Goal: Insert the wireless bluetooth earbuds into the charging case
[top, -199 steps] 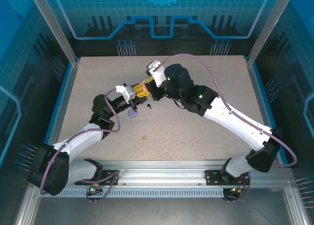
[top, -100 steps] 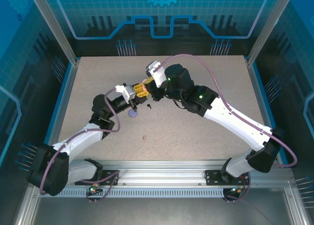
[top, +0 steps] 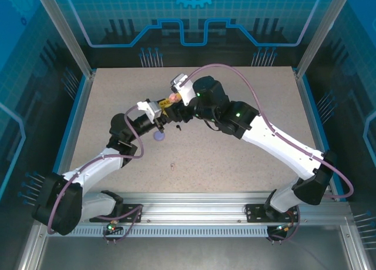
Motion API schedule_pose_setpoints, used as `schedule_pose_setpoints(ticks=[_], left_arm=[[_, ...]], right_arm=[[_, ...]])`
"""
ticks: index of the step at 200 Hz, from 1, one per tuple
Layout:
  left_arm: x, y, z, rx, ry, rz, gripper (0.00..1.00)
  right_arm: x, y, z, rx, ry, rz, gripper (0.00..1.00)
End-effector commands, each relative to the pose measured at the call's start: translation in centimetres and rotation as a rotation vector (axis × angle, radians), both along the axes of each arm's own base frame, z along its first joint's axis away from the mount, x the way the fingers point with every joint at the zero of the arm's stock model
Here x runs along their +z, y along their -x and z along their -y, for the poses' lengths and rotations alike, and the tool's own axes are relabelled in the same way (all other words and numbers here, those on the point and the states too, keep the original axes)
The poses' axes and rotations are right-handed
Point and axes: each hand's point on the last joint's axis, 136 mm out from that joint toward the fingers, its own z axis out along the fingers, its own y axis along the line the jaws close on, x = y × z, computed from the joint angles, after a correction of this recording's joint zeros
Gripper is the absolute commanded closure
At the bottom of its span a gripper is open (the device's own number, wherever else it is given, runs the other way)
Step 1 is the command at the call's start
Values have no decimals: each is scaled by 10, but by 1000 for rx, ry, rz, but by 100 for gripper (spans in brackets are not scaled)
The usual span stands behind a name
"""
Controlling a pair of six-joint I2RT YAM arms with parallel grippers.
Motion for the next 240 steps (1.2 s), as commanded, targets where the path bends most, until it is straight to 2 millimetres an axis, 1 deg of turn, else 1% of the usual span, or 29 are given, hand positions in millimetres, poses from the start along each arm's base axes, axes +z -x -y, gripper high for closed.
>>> schedule_pose_setpoints(ticks=[1,16,43,65,82,93,106,117,131,150,169,193,214,240], left_arm=[[24,7,0,-10,50,68,100],[23,6,-1,-5,55,64,100],[23,6,-3,8,65,66,100],[23,4,-6,26,76,63,100],[23,-1,-13,73,102,60,100],[23,-2,-16,96,113,60,100],[24,-4,-21,122,126,50,100],[24,-5,-25,146,140,43,100],[25,-5,-31,176,161,39,100],[26,-6,-39,216,182,35,100],[26,-8,-49,270,202,31,100],[26,-10,-59,332,221,24,100],[27,-11,-65,363,221,18,100],[30,-11,-73,412,227,25,100]], right_arm=[[57,1,21,-64,-150,40,33],[71,2,35,-100,-204,30,31],[81,3,61,-163,-287,0,29],[76,3,82,-238,-331,-48,28],[58,0,95,-302,-332,-103,27],[40,-1,102,-346,-319,-143,27],[15,-4,109,-406,-295,-202,27],[-11,-6,113,-449,-274,-257,27],[-49,-7,116,-513,-235,-342,27],[-102,-6,112,-572,-190,-468,28],[-151,-2,101,-608,-128,-574,28],[-201,7,78,-632,-31,-681,29],[-235,17,52,-648,75,-744,29],[-265,30,24,-694,178,-781,30]])
